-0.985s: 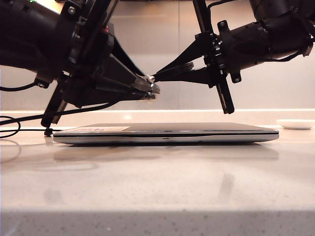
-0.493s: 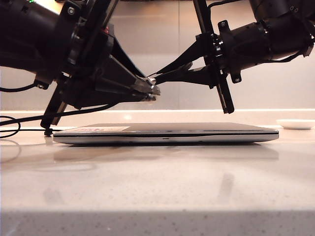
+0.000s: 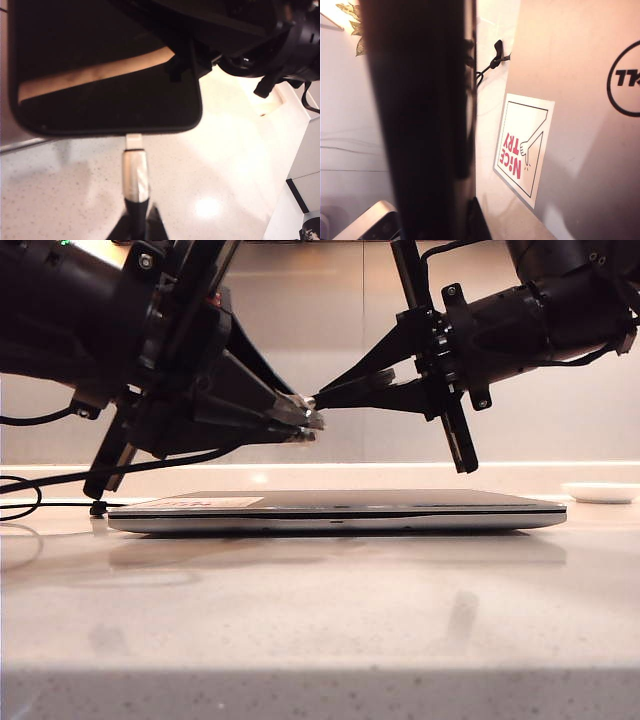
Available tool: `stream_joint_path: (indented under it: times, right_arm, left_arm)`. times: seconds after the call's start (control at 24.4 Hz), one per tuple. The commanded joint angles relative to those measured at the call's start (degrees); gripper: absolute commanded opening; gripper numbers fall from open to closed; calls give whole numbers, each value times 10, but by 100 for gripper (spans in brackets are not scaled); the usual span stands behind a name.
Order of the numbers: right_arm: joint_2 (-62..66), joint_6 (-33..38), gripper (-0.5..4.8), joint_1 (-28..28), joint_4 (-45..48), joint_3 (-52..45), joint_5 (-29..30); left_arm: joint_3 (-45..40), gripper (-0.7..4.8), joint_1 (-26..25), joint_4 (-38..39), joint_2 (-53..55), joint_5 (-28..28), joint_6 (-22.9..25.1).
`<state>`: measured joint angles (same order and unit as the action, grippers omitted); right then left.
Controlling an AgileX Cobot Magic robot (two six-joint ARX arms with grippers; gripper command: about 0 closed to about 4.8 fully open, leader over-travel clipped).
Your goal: Pick up the charging cable and the phone, plug the charging cable into the charging port on the phone, and finally place them back on the table.
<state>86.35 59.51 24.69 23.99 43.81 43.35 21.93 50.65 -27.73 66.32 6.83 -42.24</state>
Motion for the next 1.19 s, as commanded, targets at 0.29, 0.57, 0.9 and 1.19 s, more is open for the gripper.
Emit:
stream_joint_path:
  times: [0.29, 0.57, 0.9, 1.19]
  right_arm:
    - [-5, 20, -6, -9, 35, 5, 3]
    - [-5, 35, -6, -9, 32, 4, 24]
    - [-5, 22, -6, -9, 30, 4, 28]
    - [-5, 19, -6, -3, 20, 4, 33]
  left_arm:
    - [2, -6, -1, -15, -2, -2, 2]
    - [2, -6, -1, -15, -2, -2, 2]
    - [2, -6, -1, -15, -2, -2, 2]
    - [2, -6, -1, -15, -2, -2, 2]
